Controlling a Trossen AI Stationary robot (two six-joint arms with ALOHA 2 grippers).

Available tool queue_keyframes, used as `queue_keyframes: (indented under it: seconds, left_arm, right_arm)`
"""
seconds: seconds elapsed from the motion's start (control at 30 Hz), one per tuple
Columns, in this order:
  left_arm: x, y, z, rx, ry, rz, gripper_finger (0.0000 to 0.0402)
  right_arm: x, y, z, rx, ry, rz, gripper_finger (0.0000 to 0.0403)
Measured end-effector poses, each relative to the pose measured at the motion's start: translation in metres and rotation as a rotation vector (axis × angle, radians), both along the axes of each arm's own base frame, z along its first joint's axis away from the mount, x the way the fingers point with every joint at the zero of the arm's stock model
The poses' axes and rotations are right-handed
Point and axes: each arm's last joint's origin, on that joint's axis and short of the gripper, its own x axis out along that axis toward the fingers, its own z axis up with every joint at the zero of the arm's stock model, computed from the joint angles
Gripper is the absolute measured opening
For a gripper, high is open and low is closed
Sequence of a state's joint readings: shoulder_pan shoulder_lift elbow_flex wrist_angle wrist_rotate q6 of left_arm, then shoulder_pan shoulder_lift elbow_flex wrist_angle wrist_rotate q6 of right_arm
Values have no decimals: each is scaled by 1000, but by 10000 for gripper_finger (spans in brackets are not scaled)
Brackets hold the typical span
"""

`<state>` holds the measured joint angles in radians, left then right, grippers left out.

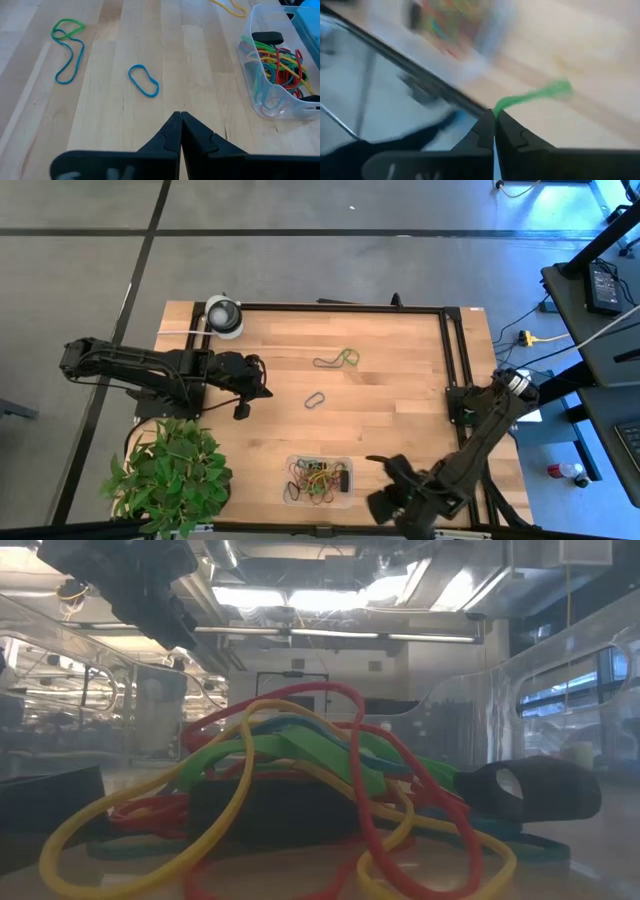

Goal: Pick and place rubber bands into bin
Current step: Put the green rubber band into the transparent bin

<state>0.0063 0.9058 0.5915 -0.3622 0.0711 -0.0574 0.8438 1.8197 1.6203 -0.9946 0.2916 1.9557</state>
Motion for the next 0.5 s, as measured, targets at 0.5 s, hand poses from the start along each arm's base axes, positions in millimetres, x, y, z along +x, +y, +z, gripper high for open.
queue_keyframes:
  seconds: [0.5]
  left_arm:
    - [0, 0, 0, 0, 0, 0, 2]
  right_arm:
    - [117, -33, -62, -53, -111, 81, 1]
